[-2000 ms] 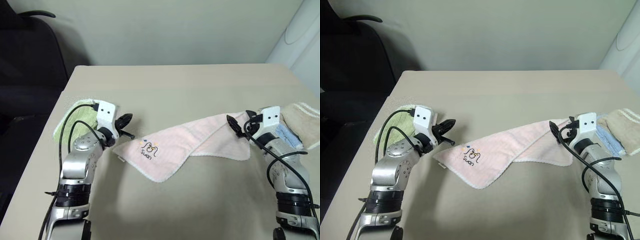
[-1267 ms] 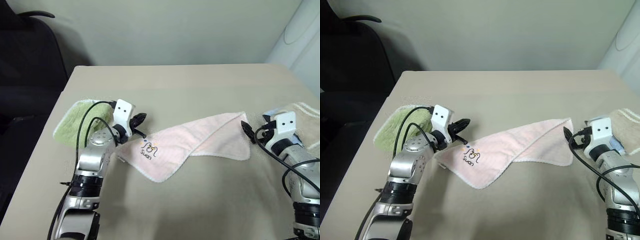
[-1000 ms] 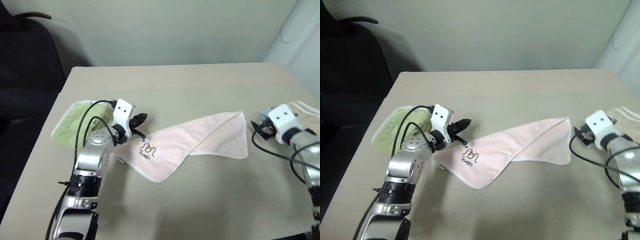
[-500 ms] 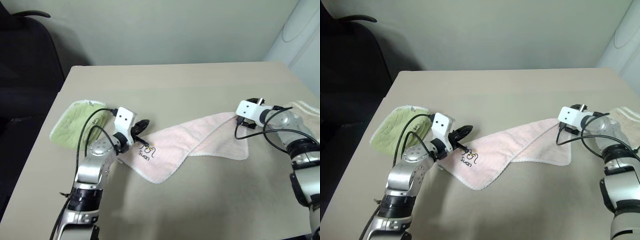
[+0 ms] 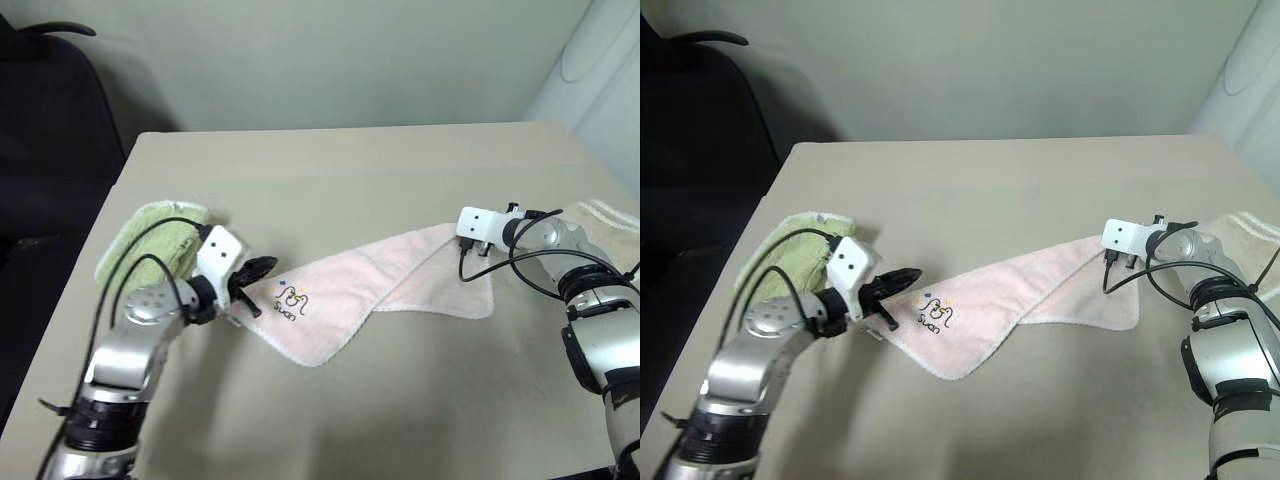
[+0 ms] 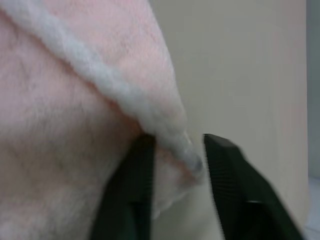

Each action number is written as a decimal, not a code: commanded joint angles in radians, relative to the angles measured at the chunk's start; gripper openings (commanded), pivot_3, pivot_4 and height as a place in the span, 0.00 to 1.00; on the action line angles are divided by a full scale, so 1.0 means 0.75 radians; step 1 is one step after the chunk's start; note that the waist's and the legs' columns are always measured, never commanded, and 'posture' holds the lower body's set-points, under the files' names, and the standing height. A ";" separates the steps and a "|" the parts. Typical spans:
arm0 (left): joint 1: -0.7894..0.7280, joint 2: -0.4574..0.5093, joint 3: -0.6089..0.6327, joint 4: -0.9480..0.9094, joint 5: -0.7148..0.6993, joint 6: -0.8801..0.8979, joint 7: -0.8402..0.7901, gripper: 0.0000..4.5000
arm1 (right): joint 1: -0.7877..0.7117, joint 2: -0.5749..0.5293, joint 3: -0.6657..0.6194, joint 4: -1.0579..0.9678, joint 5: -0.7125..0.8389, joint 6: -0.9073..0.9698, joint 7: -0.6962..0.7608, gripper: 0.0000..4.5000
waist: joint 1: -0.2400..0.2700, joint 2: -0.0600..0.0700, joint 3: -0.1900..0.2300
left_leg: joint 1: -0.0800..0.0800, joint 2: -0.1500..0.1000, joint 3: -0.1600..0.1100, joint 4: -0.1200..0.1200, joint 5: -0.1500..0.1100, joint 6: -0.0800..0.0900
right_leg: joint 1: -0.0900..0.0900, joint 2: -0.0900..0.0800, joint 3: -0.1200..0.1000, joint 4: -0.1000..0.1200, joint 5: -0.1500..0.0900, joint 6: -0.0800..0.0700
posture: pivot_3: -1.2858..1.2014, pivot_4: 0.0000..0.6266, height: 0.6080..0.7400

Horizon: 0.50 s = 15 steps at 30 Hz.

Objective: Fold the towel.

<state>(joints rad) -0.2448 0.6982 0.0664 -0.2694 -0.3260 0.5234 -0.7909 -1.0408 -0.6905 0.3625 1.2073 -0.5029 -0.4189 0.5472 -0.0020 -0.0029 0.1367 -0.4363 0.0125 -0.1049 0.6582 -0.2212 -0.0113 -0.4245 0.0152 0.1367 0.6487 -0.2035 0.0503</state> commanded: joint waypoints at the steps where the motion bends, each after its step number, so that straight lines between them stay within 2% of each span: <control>1: -0.076 0.135 -0.015 0.009 -0.106 -0.034 -0.297 0.21 | 0.028 -0.007 -0.041 -0.061 0.034 -0.014 -0.059 0.00 | 0.006 0.000 0.000 | -0.001 0.001 -0.001 0.000 0.000 -0.001 | -0.001 0.000 -0.001 0.000 0.000 -0.001 | 0.52 0.24 0.96; 5: -0.148 0.218 -0.112 0.000 -0.184 -0.013 -0.548 0.53 | 0.064 0.000 -0.068 -0.123 0.062 -0.004 -0.085 0.00 | 0.010 0.000 0.000 | -0.002 0.000 0.000 0.000 -0.002 -0.003 | -0.002 -0.001 -0.001 0.000 -0.001 -0.002 | 0.52 0.24 0.96; 11: -0.253 0.236 -0.392 0.002 -0.078 -0.077 -0.771 0.99 | 0.147 -0.009 -0.118 -0.267 0.113 0.036 -0.070 0.00 | -0.002 0.000 0.000 | -0.003 0.001 0.001 0.000 -0.003 -0.006 | -0.004 -0.001 -0.002 -0.001 -0.001 -0.001 | 0.52 0.24 0.96; 13: -0.275 0.236 -0.495 0.019 0.001 -0.136 -0.823 0.99 | 0.181 -0.016 -0.130 -0.310 0.122 0.054 -0.064 0.00 | -0.004 0.000 0.000 | -0.003 0.003 0.001 0.000 -0.003 -0.006 | -0.004 -0.001 -0.002 -0.001 -0.001 -0.001 | 0.52 0.24 0.96; 15: -0.287 0.231 -0.532 0.035 0.037 -0.160 -0.837 0.99 | 0.199 -0.019 -0.137 -0.340 0.125 0.070 -0.062 0.00 | -0.007 0.000 0.000 | -0.003 0.003 0.001 -0.002 -0.003 -0.006 | -0.005 -0.001 -0.002 -0.001 -0.001 -0.001 | 0.52 0.24 0.96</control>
<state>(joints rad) -0.4462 0.8665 -0.3213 -0.2381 -0.3218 0.4330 -1.3984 -0.8893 -0.6838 0.2914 0.9920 -0.4311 -0.3746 0.5018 -0.0071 -0.0026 0.1367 -0.4385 0.0148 -0.1042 0.6567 -0.2234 -0.0155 -0.4284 0.0147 0.1352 0.6482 -0.2041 0.0492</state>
